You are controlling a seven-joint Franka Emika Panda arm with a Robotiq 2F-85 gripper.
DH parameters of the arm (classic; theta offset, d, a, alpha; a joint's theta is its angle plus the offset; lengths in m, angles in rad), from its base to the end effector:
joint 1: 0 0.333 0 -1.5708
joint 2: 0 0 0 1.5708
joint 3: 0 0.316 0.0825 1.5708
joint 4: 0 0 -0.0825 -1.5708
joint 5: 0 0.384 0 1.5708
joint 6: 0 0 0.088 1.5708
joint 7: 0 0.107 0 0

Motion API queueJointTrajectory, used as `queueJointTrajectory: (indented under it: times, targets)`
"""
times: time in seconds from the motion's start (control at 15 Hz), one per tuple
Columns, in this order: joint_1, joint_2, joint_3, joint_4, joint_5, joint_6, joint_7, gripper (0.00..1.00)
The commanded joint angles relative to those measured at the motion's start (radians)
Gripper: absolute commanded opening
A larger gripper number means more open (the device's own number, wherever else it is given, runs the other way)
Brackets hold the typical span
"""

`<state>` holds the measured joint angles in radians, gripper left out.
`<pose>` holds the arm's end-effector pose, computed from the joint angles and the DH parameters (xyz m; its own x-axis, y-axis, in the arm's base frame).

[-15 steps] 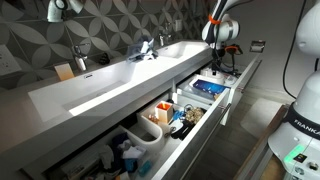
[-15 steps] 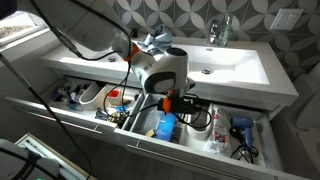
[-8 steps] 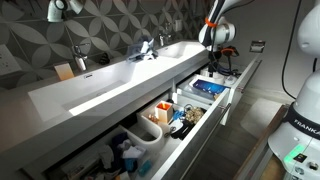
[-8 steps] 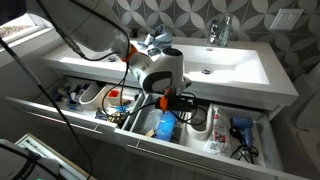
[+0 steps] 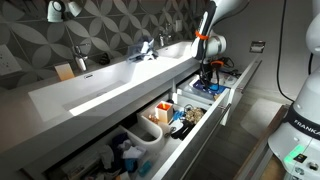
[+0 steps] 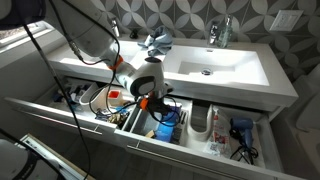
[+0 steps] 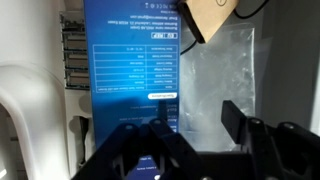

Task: Turn the box over

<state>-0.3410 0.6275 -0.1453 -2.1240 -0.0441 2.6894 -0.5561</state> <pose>0.4914 -0.2626 0.1078 0.9858 0.1310 -0.1052 0.1372 -0.9890 0.0545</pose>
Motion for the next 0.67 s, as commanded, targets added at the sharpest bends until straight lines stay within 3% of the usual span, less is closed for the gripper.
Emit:
queueJointTrajectory:
  times: [0.0, 0.27, 0.6]
  targets:
    - [0.016, 0.031, 0.009, -0.02, -0.032, 0.072, 0.102, 0.3]
    - [0.031, 0.062, 0.011, -0.019, -0.039, 0.127, 0.156, 0.01]
    - [0.052, 0.106, -0.016, 0.002, -0.073, 0.19, 0.21, 0.0]
